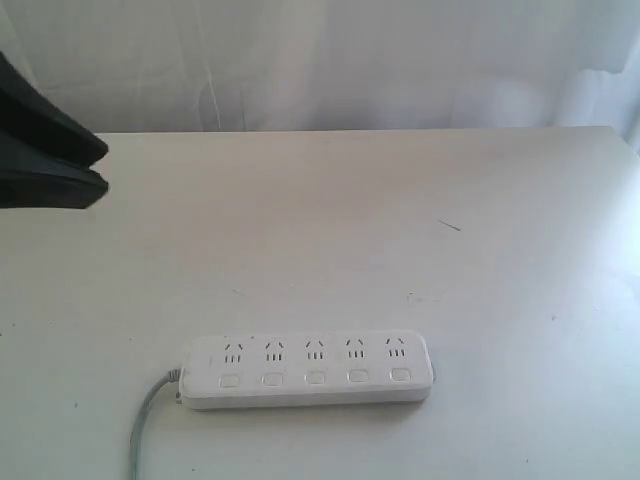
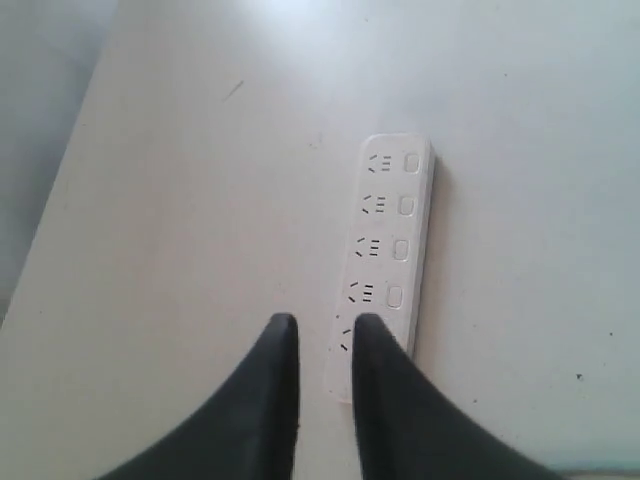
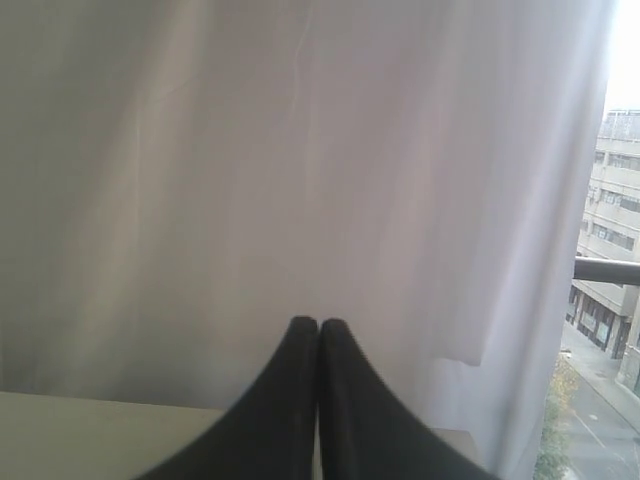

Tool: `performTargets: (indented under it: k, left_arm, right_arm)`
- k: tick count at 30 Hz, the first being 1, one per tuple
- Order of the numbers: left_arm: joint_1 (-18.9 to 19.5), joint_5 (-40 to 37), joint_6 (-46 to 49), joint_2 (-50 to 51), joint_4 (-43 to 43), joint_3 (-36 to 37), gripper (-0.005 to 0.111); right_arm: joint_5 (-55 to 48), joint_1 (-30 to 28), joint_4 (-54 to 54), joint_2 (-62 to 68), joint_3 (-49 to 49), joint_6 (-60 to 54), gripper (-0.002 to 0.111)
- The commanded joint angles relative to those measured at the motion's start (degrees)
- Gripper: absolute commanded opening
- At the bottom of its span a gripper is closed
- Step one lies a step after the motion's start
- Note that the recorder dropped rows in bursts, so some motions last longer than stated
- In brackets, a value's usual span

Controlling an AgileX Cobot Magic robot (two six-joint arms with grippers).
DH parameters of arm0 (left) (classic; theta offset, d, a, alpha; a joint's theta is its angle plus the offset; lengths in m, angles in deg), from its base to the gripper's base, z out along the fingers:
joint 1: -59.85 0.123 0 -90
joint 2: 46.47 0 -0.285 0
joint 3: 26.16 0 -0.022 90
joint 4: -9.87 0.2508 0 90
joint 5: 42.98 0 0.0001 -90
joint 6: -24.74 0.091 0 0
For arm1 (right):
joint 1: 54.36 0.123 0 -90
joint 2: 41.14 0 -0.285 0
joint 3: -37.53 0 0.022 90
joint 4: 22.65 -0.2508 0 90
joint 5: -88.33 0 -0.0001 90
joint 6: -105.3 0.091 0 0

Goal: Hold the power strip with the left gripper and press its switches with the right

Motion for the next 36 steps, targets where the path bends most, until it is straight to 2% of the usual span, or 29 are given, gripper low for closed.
performTargets:
  k: [1,2,9,19,23,26,36]
  left_arm:
    - [-0.43,-0.84,-0.83,-5.6,-3.58,2.65,0.005]
    - [-0.43,-0.84,-0.58,-6.54,-4.12,3.25,0.0]
    - [-0.43,3.44,-1.24,-14.56,-9.22,10.05,0.0]
    - [-0.43,16.13,-1.72,-22.63,-16.98,27.39,0.0]
    - [-0.43,22.11,-1.49,-24.65,-19.05,31.98,0.0]
    - [-0.43,24.63,-1.49,-25.53,-19.41,33.66,0.0]
    - [-0.43,24.94,-1.49,-25.62,-20.24,33.65,0.0]
  right_arm:
    - [0.05,0.22,0.48,-1.31,0.19,-0.43,0.0]
    - [0.05,-0.19,0.48,-1.69,0.19,-0.43,0.0]
    - [2.34,-5.53,0.48,-5.58,0.19,-0.43,0.0]
    - [2.34,-16.96,0.48,-13.04,0.19,-0.43,0.0]
    - [2.34,-20.24,0.48,-15.94,0.19,-0.43,0.0]
    - [2.11,-20.66,0.48,-16.77,0.19,-0.43,0.0]
    - [2.66,-20.66,0.48,-16.83,0.19,-0.43,0.0]
